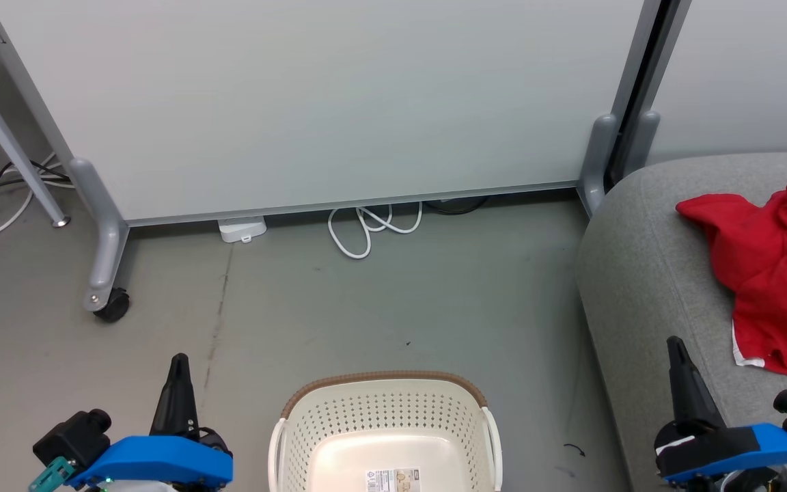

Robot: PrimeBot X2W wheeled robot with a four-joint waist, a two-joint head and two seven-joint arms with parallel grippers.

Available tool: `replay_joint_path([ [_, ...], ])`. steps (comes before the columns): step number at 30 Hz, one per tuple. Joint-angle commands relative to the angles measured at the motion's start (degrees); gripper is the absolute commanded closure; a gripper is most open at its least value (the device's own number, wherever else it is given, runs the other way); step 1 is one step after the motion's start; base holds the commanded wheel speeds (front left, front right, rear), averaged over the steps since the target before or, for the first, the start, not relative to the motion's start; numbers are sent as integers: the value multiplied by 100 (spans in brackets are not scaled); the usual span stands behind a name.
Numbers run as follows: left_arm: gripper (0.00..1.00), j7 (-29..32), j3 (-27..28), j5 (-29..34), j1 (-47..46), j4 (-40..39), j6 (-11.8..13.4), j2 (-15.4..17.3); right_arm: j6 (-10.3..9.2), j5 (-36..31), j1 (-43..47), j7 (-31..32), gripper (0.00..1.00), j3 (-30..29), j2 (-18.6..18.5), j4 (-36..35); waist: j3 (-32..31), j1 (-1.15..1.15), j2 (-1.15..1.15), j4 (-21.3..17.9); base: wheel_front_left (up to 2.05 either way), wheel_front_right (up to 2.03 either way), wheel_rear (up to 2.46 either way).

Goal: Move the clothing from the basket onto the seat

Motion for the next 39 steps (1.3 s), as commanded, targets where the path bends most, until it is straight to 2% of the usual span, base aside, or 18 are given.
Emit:
replay_joint_path([
  [1, 100, 66, 75, -284, -200, -100, -47, 4, 2, 296, -184, 61, 100, -32, -2, -77, 1, 0, 0, -5, 0, 0, 0],
  [39, 100, 735, 470, -2924, -359, -177, -228, -7, 3, 2884, -338, 743, 100, -199, 9, -55, 13, -1, 0, -95, 0, 0, 0],
])
